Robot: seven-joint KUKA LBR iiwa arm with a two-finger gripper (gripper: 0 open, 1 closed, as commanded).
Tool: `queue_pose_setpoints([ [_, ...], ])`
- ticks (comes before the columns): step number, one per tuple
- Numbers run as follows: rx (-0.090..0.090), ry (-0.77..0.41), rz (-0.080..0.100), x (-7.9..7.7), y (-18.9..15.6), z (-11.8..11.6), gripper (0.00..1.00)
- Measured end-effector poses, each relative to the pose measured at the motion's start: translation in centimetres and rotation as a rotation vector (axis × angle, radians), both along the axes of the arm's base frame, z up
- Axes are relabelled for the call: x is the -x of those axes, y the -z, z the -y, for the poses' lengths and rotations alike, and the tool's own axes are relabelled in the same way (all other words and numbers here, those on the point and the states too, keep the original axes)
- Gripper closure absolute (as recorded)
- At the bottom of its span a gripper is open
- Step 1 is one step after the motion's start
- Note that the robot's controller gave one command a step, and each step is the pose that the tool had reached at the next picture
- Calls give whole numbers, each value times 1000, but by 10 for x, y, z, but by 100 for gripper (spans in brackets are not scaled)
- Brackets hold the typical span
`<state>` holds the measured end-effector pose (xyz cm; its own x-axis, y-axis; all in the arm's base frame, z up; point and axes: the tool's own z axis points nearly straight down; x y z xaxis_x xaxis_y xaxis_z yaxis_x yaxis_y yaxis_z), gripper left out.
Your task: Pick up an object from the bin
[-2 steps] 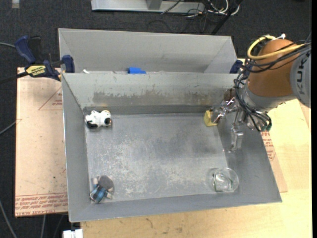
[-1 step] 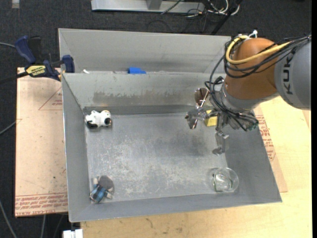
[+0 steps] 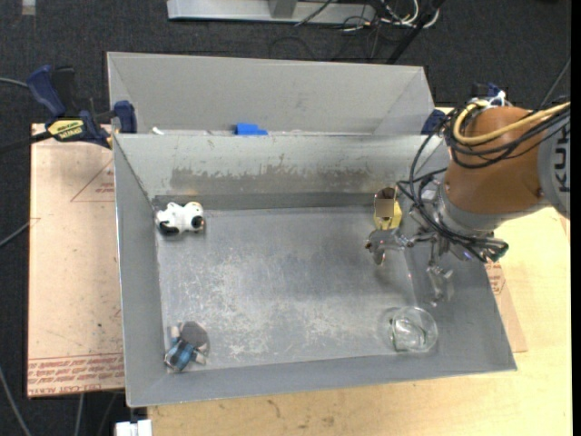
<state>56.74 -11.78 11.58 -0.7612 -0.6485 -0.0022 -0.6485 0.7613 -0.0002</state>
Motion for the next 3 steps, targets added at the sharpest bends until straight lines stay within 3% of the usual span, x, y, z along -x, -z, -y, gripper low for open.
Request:
queue_pose_setpoints([
  [1, -1, 280, 2, -55, 35, -72, 0],
  [2, 0, -438, 0, 25, 44, -26, 100],
  [3, 0, -492, 1, 36, 45, -17, 100],
])
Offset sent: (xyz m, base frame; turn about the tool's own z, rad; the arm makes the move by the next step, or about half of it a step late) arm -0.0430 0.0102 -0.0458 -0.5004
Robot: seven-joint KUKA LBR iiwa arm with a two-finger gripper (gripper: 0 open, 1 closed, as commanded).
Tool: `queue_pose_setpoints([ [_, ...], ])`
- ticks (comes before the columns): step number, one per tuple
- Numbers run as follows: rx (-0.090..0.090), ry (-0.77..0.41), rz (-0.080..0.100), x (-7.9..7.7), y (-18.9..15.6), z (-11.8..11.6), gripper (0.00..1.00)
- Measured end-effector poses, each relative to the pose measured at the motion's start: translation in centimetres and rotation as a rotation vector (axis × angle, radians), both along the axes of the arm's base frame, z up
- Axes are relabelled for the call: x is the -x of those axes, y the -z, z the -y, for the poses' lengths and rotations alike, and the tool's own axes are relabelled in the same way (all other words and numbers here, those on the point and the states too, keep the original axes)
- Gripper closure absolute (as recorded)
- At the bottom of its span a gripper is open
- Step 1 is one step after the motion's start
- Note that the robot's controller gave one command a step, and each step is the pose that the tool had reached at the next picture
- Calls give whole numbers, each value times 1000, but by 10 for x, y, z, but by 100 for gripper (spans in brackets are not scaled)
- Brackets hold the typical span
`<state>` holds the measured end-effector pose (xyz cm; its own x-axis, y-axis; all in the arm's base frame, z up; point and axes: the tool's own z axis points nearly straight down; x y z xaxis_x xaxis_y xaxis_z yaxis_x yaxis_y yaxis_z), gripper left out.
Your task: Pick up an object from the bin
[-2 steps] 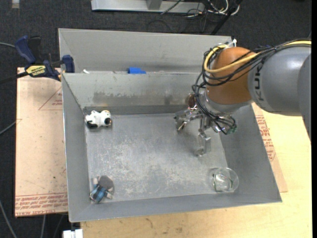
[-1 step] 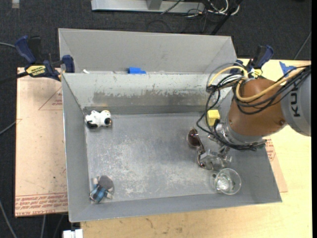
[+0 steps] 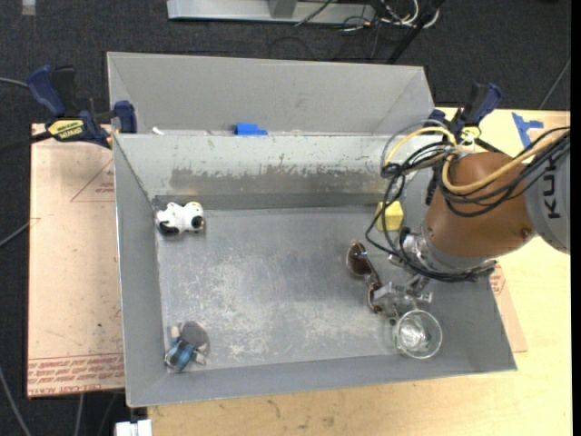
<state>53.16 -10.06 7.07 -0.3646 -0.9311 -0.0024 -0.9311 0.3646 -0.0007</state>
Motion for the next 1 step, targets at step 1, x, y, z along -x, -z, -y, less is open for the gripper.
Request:
queue_pose_setpoints([
  [1, 0, -3, 14, 6, -2, 8, 100],
])
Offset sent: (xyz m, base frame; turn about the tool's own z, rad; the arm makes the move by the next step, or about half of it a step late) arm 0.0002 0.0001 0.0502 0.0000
